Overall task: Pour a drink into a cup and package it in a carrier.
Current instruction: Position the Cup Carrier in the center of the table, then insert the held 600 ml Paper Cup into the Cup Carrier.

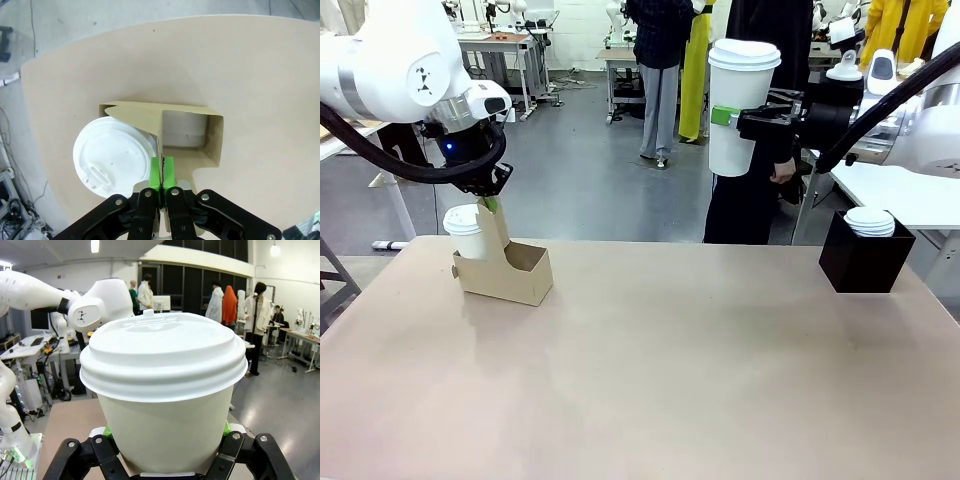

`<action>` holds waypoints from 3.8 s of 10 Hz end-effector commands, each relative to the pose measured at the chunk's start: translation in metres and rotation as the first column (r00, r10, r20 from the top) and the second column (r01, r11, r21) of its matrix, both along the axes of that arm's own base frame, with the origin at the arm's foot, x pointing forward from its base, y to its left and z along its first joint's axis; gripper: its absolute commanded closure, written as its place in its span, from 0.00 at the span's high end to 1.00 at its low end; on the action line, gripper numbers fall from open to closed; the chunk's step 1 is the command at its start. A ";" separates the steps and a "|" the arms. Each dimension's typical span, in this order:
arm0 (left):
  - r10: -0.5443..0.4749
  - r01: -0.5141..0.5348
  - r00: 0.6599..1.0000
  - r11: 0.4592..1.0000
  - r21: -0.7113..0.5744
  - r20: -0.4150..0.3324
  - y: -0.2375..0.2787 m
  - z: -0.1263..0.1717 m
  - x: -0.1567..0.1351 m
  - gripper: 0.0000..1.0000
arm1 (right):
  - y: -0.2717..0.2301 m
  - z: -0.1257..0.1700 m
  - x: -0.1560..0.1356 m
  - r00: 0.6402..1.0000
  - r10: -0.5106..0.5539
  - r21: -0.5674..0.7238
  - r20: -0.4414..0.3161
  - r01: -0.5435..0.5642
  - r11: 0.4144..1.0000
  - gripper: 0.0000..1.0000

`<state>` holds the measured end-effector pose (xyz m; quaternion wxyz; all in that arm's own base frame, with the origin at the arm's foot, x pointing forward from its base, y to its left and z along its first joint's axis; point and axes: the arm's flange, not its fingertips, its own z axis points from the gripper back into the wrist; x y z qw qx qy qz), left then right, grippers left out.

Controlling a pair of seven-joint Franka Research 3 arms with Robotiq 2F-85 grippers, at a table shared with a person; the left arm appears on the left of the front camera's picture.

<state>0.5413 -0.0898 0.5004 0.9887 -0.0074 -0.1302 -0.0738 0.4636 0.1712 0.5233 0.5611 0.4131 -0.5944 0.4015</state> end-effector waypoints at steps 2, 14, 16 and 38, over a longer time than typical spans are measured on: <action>0.085 -0.087 0.995 0.995 -0.040 -0.044 -0.011 0.038 -0.021 0.02 | 0.005 0.005 0.001 1.000 -0.021 0.005 0.020 0.020 1.000 0.81; 0.260 -0.251 0.964 0.959 -0.131 0.058 -0.240 0.033 -0.229 0.02 | 0.005 0.005 0.001 1.000 -0.021 0.005 0.020 0.020 1.000 0.81; 0.245 -0.234 0.967 0.963 -0.133 0.070 -0.265 0.012 -0.231 0.02 | 0.005 0.005 0.001 1.000 -0.021 0.005 0.020 0.020 1.000 0.81; -0.125 0.120 0.992 0.964 -0.237 -0.004 -0.223 0.102 -0.236 1.00 | 0.005 0.005 0.001 1.000 -0.021 0.005 0.020 0.020 1.000 0.81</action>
